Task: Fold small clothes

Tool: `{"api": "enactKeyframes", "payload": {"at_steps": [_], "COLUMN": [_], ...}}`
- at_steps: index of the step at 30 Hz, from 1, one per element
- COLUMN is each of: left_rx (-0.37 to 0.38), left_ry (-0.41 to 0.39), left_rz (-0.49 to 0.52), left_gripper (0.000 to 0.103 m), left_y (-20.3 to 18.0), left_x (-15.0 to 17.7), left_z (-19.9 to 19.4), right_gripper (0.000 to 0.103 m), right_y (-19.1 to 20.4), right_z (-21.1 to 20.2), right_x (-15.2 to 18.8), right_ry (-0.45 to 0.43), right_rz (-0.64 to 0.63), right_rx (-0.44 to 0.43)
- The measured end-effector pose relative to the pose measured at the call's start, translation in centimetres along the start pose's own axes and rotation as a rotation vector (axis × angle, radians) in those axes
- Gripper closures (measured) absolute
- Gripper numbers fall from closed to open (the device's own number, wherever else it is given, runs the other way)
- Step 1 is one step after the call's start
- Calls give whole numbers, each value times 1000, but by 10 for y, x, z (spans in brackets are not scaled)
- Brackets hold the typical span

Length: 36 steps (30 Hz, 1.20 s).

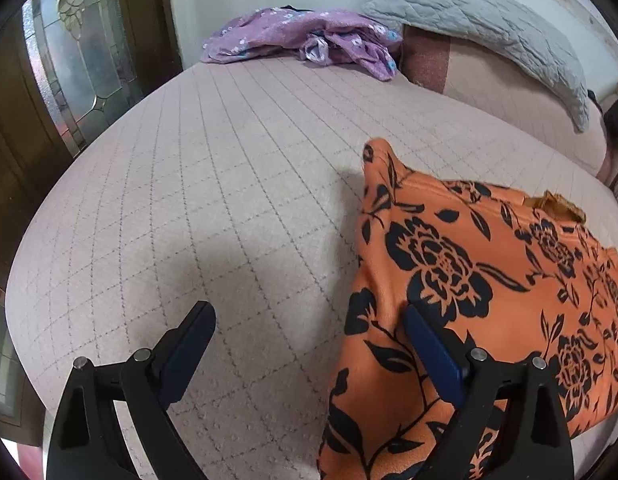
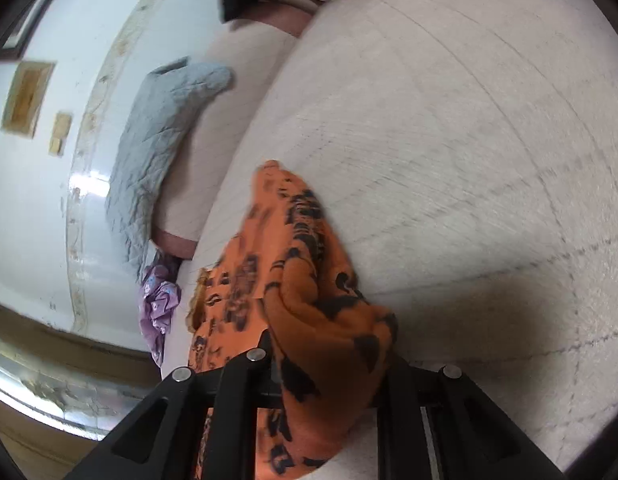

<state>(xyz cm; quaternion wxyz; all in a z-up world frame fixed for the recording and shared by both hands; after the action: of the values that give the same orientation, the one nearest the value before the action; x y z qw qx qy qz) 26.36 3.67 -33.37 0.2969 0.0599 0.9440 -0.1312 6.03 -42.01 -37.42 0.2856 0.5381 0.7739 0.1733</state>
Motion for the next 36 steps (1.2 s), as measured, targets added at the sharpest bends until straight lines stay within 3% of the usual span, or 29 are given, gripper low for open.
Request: {"api": "enactKeyframes", "payload": {"at_steps": [5, 10, 12, 16, 20, 22, 24, 25, 26, 28, 30, 33, 36], "left_rx": [-48, -151, -209, -248, -260, -230, -208, -183, -147, -63, 38, 159, 216], "left_ry": [-64, -146, -157, -165, -148, -151, -162, -173, -188, -218, -238, -229, -222], "left_rz": [-34, -74, -85, -108, -170, -207, -211, -207, -201, -183, -162, -97, -11], "left_gripper": [7, 7, 7, 7, 7, 7, 7, 7, 7, 7, 7, 7, 7], "left_y": [17, 47, 64, 93, 123, 132, 131, 127, 122, 106, 89, 58, 30], "left_x": [-10, -16, -16, -9, 0, 3, 2, 1, -1, -4, -6, -7, -6], "left_z": [-15, -40, -46, -55, -56, -59, -60, -61, -62, -65, -67, -66, -65], "right_gripper": [86, 86, 86, 86, 82, 81, 76, 61, 38, 29, 29, 29, 49], "right_y": [78, 169, 204, 258, 272, 261, 258, 258, 258, 256, 250, 226, 192], "right_z": [-38, -58, -59, -37, 28, 62, 55, 50, 44, 30, 12, -16, -22], "right_x": [10, 53, 83, 154, 230, 262, 266, 266, 263, 260, 249, 213, 169], "right_ry": [-86, -79, -47, 57, 256, 352, 289, 283, 309, 403, 415, 319, 208], "right_rz": [-210, -367, -419, -511, -584, -626, -653, -672, -693, -718, -743, -742, -685], "right_rx": [-44, -148, -206, -287, -223, -148, -196, -220, -260, -360, -400, -432, -346]}}
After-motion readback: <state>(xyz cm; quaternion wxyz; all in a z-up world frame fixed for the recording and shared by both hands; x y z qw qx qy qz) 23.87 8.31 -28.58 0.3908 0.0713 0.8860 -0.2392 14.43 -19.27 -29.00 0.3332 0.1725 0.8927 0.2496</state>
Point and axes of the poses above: each gripper's, at about its wrist camera, not at the fingertips, and z roughly the way its jaws point, y to its left, x to its underside, the point moved 4 cm from there along z, roughly the way its jaws point, and after that the axes turned 15 degrees about x, right-handed, at the moved point
